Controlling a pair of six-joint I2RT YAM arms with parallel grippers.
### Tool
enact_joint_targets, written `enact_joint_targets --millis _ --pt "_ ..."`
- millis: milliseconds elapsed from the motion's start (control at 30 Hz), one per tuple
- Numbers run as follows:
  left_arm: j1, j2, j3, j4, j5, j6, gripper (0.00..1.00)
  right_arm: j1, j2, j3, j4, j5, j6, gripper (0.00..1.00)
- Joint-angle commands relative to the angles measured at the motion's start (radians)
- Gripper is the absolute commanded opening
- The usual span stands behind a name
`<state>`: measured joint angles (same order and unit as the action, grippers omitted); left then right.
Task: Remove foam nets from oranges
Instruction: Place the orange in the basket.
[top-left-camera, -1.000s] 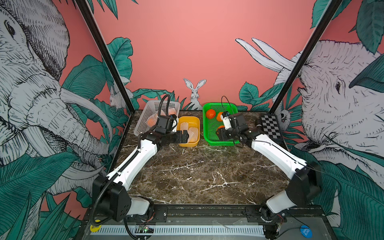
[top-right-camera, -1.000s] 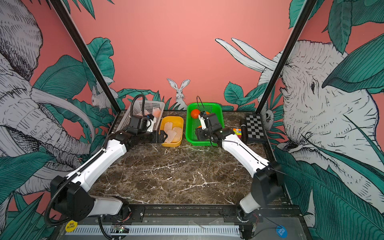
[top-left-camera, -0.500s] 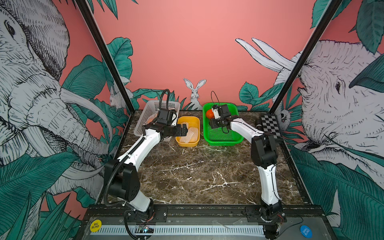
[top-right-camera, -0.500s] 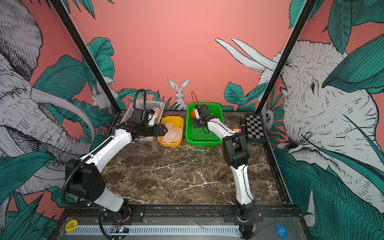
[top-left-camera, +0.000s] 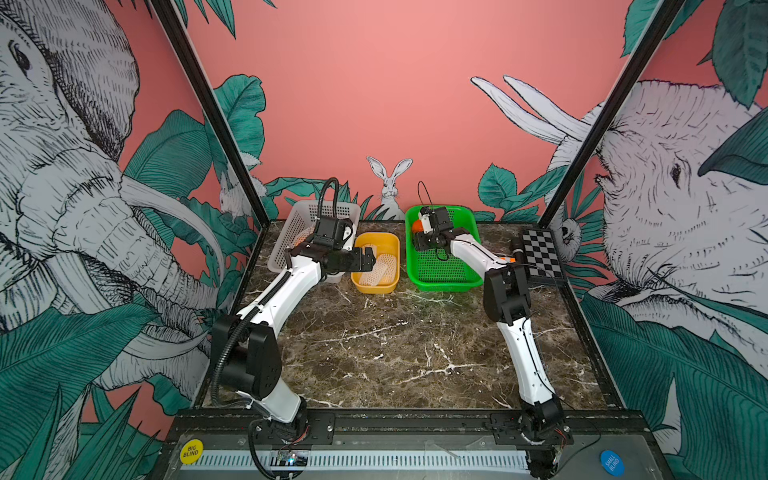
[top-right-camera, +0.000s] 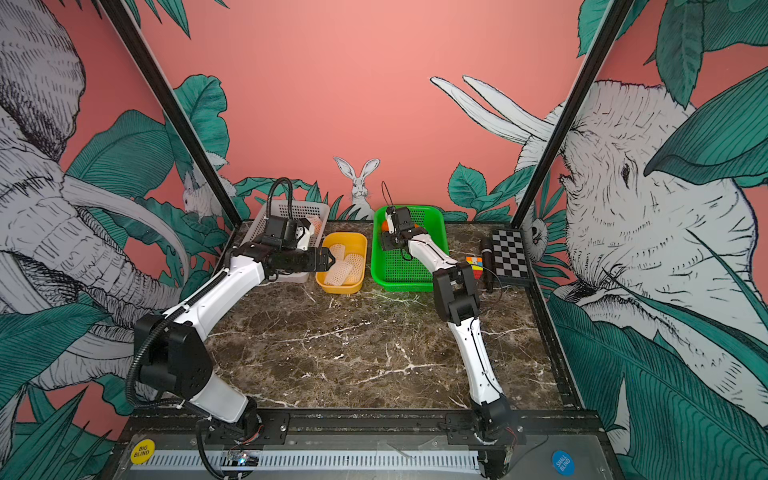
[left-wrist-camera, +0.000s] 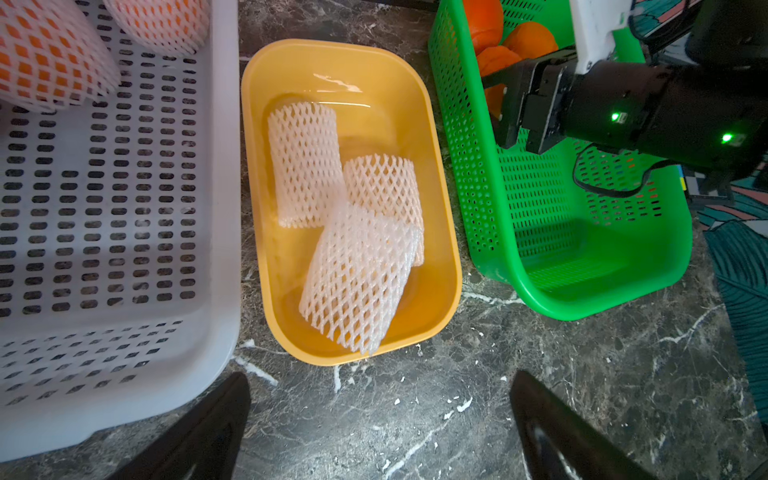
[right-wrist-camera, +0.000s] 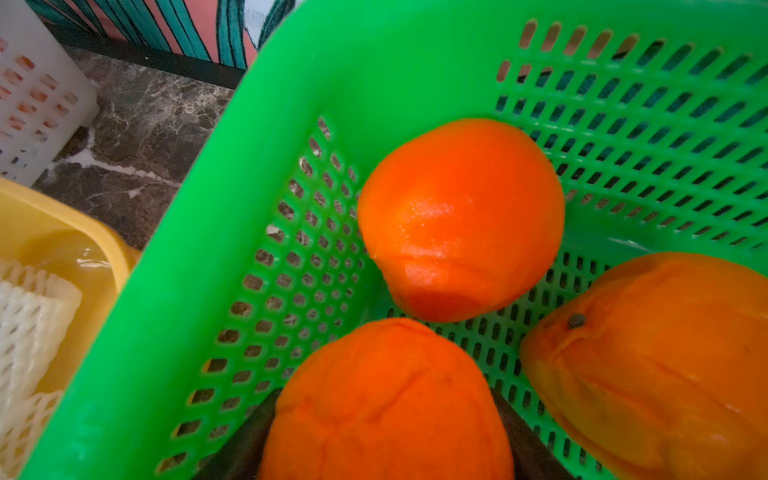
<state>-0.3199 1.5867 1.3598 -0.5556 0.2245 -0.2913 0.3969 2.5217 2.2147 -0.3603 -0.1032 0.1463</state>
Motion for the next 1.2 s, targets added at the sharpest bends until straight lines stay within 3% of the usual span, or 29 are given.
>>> enact_joint_targets --millis 0,633,1033,1167 --pt "0.012 -0.004 0.026 -0.02 0.004 0.017 0.99 -0.006 0.024 0.044 0.005 0.026 0.004 0.69" --pt "0.024 -0.021 0.003 -0.019 0.013 0.014 0.99 -0.006 0.062 0.098 -0.012 0.056 -0.001 0.76" --pt "0.032 -0.034 -0.022 -0.007 0.011 0.017 0.99 -0.006 -0.045 0.094 -0.047 0.056 -0.004 0.82" --pt "0.037 -0.034 -0.036 -0.006 0.012 0.016 0.99 -0.003 -0.131 0.012 -0.03 0.053 0.019 0.83"
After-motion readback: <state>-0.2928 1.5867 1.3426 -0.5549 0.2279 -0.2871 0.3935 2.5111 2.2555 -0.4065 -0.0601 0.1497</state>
